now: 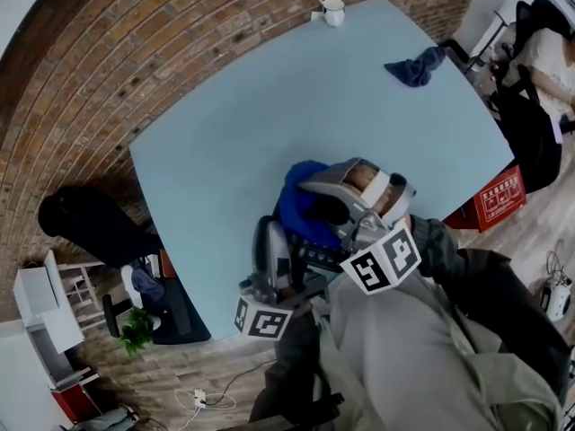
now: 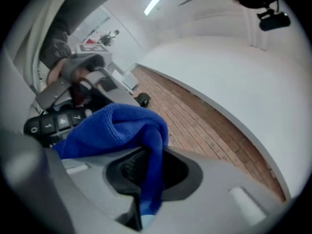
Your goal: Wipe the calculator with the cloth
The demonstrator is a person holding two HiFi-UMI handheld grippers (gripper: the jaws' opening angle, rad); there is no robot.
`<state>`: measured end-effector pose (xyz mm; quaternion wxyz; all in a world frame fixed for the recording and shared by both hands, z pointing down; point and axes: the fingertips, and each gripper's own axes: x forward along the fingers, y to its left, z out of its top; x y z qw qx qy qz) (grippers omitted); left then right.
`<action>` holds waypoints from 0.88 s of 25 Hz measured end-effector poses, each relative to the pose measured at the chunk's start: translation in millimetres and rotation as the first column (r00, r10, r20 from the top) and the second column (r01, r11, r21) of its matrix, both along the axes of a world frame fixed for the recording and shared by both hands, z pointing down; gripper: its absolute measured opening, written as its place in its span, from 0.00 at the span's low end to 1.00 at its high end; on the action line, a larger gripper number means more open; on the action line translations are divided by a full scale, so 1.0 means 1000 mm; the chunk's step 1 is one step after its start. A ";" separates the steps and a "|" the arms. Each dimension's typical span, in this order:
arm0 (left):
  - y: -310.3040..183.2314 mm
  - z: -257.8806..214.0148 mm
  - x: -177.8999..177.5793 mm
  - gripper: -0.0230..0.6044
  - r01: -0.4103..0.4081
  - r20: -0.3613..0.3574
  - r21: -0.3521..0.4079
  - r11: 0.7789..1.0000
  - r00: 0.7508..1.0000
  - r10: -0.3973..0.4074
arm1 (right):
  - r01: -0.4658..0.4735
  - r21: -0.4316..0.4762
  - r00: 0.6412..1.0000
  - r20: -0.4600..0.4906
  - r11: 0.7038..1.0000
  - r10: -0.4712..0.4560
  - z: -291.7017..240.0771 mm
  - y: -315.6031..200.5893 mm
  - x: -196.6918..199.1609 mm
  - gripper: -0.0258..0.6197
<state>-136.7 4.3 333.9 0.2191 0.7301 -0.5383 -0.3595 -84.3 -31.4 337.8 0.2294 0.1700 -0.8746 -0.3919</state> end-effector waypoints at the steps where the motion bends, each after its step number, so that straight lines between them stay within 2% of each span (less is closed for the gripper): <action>1: 0.000 0.000 0.000 0.11 0.002 -0.002 -0.002 1.000 1.000 -0.002 | -0.032 -0.003 0.999 0.010 0.999 0.032 -0.003 -0.009 0.000 0.13; 3: -0.001 0.001 -0.002 0.11 0.010 -0.003 -0.004 1.000 1.000 -0.010 | -0.028 -0.007 1.000 0.003 1.000 0.028 -0.006 -0.004 -0.006 0.13; 7: 0.002 0.002 -0.009 0.11 0.015 -0.014 0.003 1.000 1.000 -0.015 | 0.147 -0.014 0.988 -0.039 0.989 -0.147 -0.002 0.047 -0.016 0.13; 8: 0.003 0.002 -0.009 0.11 0.008 -0.012 0.006 1.000 1.000 -0.007 | 0.143 -0.039 0.989 -0.026 0.989 -0.144 0.001 0.043 -0.013 0.13; 10: 0.005 0.002 -0.009 0.11 -0.004 -0.019 0.015 1.000 1.000 0.004 | 0.067 -0.149 0.997 0.040 0.987 -0.061 0.004 0.013 -0.001 0.13; 12: 0.007 0.001 -0.012 0.11 -0.015 -0.054 0.038 0.999 0.998 0.017 | 0.003 -0.287 0.995 0.095 0.958 0.026 0.007 -0.014 0.012 0.13; 13: 0.008 0.000 -0.015 0.11 -0.019 -0.074 0.052 0.998 0.997 0.023 | 0.016 -0.349 0.993 0.119 0.937 0.027 0.007 -0.016 0.017 0.13; 15: 0.010 -0.002 -0.024 0.11 -0.012 -0.107 0.074 0.997 0.994 0.020 | 0.132 -0.439 0.983 0.174 0.889 -0.060 0.004 0.001 0.026 0.13; 17: 0.011 -0.003 -0.036 0.11 0.009 -0.135 0.093 0.996 0.991 0.004 | 0.272 -0.510 0.959 0.213 0.816 -0.187 0.001 0.033 0.040 0.13; 18: 0.012 -0.002 -0.041 0.11 0.012 -0.141 0.096 0.995 0.990 0.002 | 0.317 -0.543 0.948 0.219 0.778 -0.233 0.001 0.048 0.047 0.13; 19: 0.012 -0.003 -0.043 0.11 0.007 -0.143 0.098 0.995 0.990 0.008 | 0.341 -0.560 0.940 0.213 0.755 -0.266 0.002 0.059 0.053 0.13; 20: 0.012 -0.004 -0.043 0.11 -0.007 -0.148 0.106 0.994 0.989 0.023 | 0.353 -0.558 0.936 0.202 0.751 -0.290 0.002 0.066 0.057 0.13; 22: 0.010 -0.006 -0.036 0.11 -0.057 -0.173 0.131 0.990 0.982 0.079 | 0.352 -0.528 0.936 0.210 0.773 -0.283 -0.002 0.061 0.060 0.13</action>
